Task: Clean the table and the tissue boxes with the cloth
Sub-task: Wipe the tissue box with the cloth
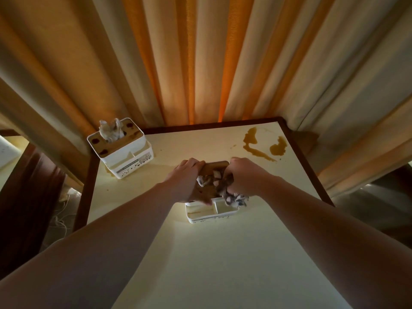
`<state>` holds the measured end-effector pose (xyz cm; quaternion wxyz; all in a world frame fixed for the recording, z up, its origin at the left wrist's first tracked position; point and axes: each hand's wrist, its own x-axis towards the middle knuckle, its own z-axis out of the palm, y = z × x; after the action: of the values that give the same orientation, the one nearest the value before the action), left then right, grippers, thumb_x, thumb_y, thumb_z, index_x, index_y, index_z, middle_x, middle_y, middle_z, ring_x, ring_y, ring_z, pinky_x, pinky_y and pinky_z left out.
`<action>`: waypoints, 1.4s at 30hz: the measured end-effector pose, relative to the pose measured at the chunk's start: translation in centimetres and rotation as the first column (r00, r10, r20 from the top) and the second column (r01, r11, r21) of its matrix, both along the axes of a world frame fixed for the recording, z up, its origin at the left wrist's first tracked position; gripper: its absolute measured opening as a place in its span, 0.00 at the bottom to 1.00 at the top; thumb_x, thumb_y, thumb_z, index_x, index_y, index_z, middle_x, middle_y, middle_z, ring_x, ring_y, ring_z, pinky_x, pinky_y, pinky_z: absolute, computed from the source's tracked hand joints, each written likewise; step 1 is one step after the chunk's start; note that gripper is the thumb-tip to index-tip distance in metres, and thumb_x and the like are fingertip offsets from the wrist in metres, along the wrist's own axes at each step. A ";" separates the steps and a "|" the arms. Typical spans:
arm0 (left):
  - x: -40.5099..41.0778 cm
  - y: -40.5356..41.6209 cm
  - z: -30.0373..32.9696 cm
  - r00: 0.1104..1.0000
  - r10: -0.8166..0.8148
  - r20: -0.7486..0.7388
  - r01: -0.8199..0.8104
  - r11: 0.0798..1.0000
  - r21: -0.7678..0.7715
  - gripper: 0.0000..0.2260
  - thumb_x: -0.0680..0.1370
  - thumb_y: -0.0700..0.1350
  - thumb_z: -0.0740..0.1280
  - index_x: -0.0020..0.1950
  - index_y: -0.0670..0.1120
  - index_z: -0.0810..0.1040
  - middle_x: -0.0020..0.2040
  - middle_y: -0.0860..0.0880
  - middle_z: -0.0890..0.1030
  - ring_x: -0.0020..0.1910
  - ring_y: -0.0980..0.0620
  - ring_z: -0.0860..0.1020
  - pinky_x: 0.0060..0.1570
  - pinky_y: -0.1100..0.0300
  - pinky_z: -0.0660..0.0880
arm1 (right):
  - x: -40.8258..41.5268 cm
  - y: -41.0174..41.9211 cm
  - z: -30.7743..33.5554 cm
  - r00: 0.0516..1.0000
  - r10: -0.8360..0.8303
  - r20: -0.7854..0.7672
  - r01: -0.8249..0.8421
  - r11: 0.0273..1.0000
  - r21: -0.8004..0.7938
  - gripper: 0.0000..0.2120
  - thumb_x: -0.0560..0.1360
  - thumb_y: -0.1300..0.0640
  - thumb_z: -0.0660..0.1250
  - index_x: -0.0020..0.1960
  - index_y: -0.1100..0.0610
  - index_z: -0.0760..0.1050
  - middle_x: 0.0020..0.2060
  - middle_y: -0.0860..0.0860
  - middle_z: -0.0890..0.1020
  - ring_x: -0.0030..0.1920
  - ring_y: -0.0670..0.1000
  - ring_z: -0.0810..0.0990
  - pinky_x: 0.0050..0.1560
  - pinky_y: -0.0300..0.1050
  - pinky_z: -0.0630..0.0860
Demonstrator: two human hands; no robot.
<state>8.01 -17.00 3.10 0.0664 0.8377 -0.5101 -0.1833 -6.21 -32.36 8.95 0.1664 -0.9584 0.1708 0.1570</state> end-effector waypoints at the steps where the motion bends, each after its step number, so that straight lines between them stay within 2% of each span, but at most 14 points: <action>1: -0.1 0.0 0.1 1.000 0.002 -0.008 -0.002 1.000 0.002 0.66 0.51 0.82 0.71 0.82 0.49 0.59 0.73 0.50 0.67 0.69 0.47 0.68 0.71 0.47 0.70 | -0.5 0.1 -0.3 1.000 0.002 -0.009 -0.002 1.000 0.003 0.05 0.73 0.60 0.71 0.40 0.54 0.80 0.42 0.51 0.78 0.40 0.51 0.79 0.40 0.42 0.77; 2: -0.1 0.0 0.1 1.000 0.007 -0.019 -0.007 1.000 0.002 0.67 0.51 0.81 0.70 0.82 0.50 0.58 0.73 0.51 0.67 0.70 0.47 0.67 0.72 0.47 0.69 | -1.0 0.2 -0.3 1.000 0.011 -0.014 -0.011 1.000 0.007 0.02 0.72 0.60 0.72 0.42 0.54 0.83 0.42 0.51 0.79 0.40 0.51 0.79 0.40 0.42 0.78; 5: -0.1 0.1 0.1 0.999 0.013 -0.048 -0.013 1.000 -0.014 0.66 0.51 0.80 0.72 0.82 0.50 0.59 0.74 0.51 0.66 0.70 0.48 0.67 0.73 0.48 0.68 | -1.3 0.1 0.0 1.000 0.007 -0.011 -0.007 1.000 0.022 0.05 0.71 0.60 0.73 0.46 0.55 0.86 0.41 0.51 0.79 0.39 0.49 0.78 0.36 0.38 0.71; 7: 0.0 0.1 -0.1 0.998 0.013 -0.059 -0.015 0.999 -0.032 0.64 0.53 0.78 0.75 0.82 0.50 0.60 0.72 0.51 0.67 0.69 0.48 0.67 0.72 0.49 0.68 | -0.5 -0.1 0.4 1.000 -0.006 -0.005 0.006 1.000 0.022 0.03 0.73 0.60 0.71 0.43 0.56 0.83 0.41 0.52 0.79 0.39 0.49 0.78 0.36 0.38 0.70; 11: 0.1 0.2 -0.5 0.998 0.017 -0.064 -0.021 0.999 -0.049 0.63 0.55 0.76 0.77 0.82 0.50 0.59 0.71 0.50 0.68 0.69 0.48 0.67 0.72 0.51 0.68 | 1.7 -0.7 0.7 0.998 -0.033 0.051 0.033 0.999 0.007 0.10 0.73 0.62 0.67 0.34 0.55 0.79 0.38 0.55 0.80 0.36 0.51 0.79 0.36 0.41 0.75; 14: 0.1 0.2 -0.8 0.998 0.019 -0.062 -0.023 0.998 -0.060 0.62 0.55 0.76 0.77 0.82 0.51 0.59 0.71 0.51 0.68 0.69 0.49 0.67 0.71 0.53 0.66 | 2.9 -1.3 0.6 0.992 -0.044 0.117 0.045 0.999 -0.010 0.15 0.73 0.62 0.67 0.30 0.50 0.74 0.38 0.53 0.77 0.35 0.50 0.76 0.34 0.42 0.68; 16: 0.1 0.1 -0.6 0.998 0.014 -0.055 -0.016 0.999 -0.050 0.62 0.55 0.76 0.77 0.82 0.50 0.60 0.71 0.50 0.69 0.69 0.48 0.67 0.71 0.53 0.66 | 3.0 -1.6 0.0 0.986 -0.050 0.157 0.053 0.999 -0.014 0.12 0.76 0.59 0.67 0.34 0.49 0.77 0.42 0.52 0.75 0.39 0.51 0.76 0.36 0.42 0.67; 19: 0.1 0.0 -0.3 1.000 -0.007 -0.029 0.006 1.000 -0.029 0.63 0.55 0.78 0.74 0.81 0.48 0.60 0.70 0.49 0.70 0.68 0.47 0.68 0.72 0.50 0.67 | 2.5 -1.4 -0.7 0.977 -0.086 0.197 0.088 0.996 -0.005 0.08 0.78 0.55 0.66 0.41 0.51 0.81 0.45 0.51 0.74 0.42 0.52 0.77 0.41 0.43 0.74; 23: 0.1 0.1 -0.2 0.999 0.001 -0.042 -0.001 1.000 -0.018 0.64 0.54 0.80 0.73 0.81 0.49 0.60 0.69 0.50 0.69 0.67 0.47 0.68 0.72 0.48 0.69 | 1.3 -0.4 -0.6 0.989 -0.078 0.123 0.079 0.997 -0.002 0.11 0.80 0.55 0.63 0.39 0.53 0.78 0.45 0.50 0.72 0.41 0.50 0.76 0.41 0.42 0.73; 28: 0.0 0.0 -0.1 0.999 0.014 -0.051 -0.014 1.000 -0.005 0.66 0.52 0.81 0.71 0.82 0.50 0.58 0.74 0.51 0.66 0.70 0.48 0.66 0.74 0.47 0.67 | -0.8 0.2 -1.0 0.996 -0.056 0.075 0.055 0.998 0.015 0.05 0.75 0.60 0.68 0.42 0.54 0.80 0.44 0.49 0.74 0.41 0.50 0.76 0.38 0.41 0.75; 31: -0.1 0.0 0.0 0.998 0.020 -0.061 -0.020 1.000 0.001 0.66 0.52 0.81 0.71 0.83 0.50 0.57 0.75 0.52 0.65 0.71 0.48 0.65 0.74 0.47 0.67 | -1.4 0.2 -0.8 0.999 -0.033 0.041 0.032 0.999 0.023 0.04 0.72 0.61 0.70 0.42 0.52 0.81 0.41 0.50 0.78 0.39 0.50 0.78 0.36 0.41 0.76; 35: 0.0 -0.1 0.0 0.998 0.016 -0.060 -0.017 1.000 -0.006 0.65 0.52 0.79 0.73 0.82 0.50 0.59 0.73 0.51 0.67 0.69 0.48 0.66 0.73 0.48 0.68 | -0.3 -0.3 -0.7 0.997 -0.062 0.050 0.061 0.998 0.012 0.04 0.75 0.60 0.68 0.41 0.55 0.79 0.42 0.51 0.77 0.39 0.51 0.79 0.37 0.42 0.76; 38: 0.1 0.0 -0.3 0.999 0.007 -0.042 -0.008 1.000 -0.022 0.64 0.53 0.79 0.74 0.81 0.50 0.61 0.69 0.51 0.69 0.67 0.48 0.68 0.70 0.50 0.70 | 1.2 -0.8 -0.8 0.992 -0.090 0.089 0.091 0.996 0.000 0.11 0.77 0.58 0.65 0.36 0.54 0.77 0.42 0.52 0.76 0.39 0.51 0.78 0.37 0.42 0.72; 42: 0.2 -0.1 -0.6 1.000 0.008 -0.016 -0.008 0.999 -0.033 0.63 0.52 0.79 0.74 0.81 0.50 0.62 0.69 0.50 0.71 0.66 0.48 0.68 0.70 0.50 0.70 | 2.9 -1.4 -1.0 0.981 -0.080 0.179 0.092 0.994 -0.056 0.14 0.77 0.59 0.66 0.34 0.52 0.71 0.41 0.49 0.71 0.39 0.50 0.75 0.35 0.40 0.64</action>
<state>8.19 -17.06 2.47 0.0852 0.8370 -0.5093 -0.1813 -3.34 -33.73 7.96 0.1566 -0.9651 0.2018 0.0587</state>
